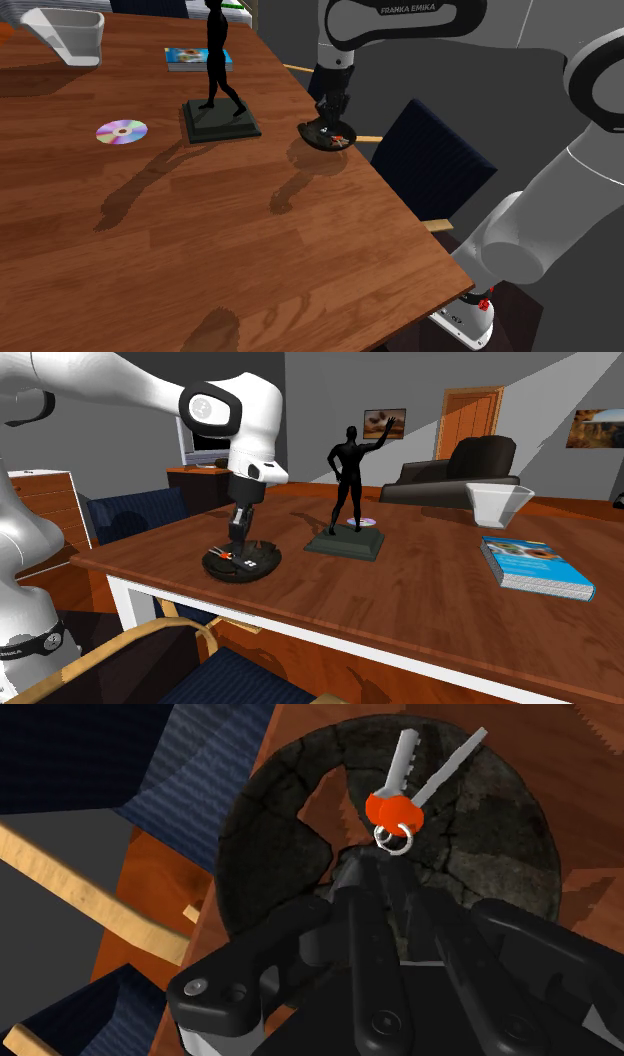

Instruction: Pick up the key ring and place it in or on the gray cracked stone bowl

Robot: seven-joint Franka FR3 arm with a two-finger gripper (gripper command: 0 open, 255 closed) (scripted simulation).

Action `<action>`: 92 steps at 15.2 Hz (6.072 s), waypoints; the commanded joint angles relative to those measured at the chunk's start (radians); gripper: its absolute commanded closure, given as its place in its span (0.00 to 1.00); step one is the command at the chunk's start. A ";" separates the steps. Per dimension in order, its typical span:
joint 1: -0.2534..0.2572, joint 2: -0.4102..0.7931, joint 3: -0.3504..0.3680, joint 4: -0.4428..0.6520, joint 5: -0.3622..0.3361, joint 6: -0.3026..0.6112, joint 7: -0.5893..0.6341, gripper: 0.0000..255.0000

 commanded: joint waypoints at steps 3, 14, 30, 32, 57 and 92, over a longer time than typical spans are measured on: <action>0.000 0.000 0.000 0.000 0.000 0.000 0.000 1.00; 0.004 -0.049 0.005 -0.052 0.006 -0.038 0.314 0.00; 0.004 -0.057 0.005 -0.109 0.007 0.010 0.314 1.00; 0.004 -0.057 0.005 -0.109 0.007 0.010 0.314 1.00; 0.004 -0.019 0.005 0.225 0.003 -0.285 0.316 1.00; 0.005 0.069 0.006 0.262 -0.004 -0.235 0.319 0.00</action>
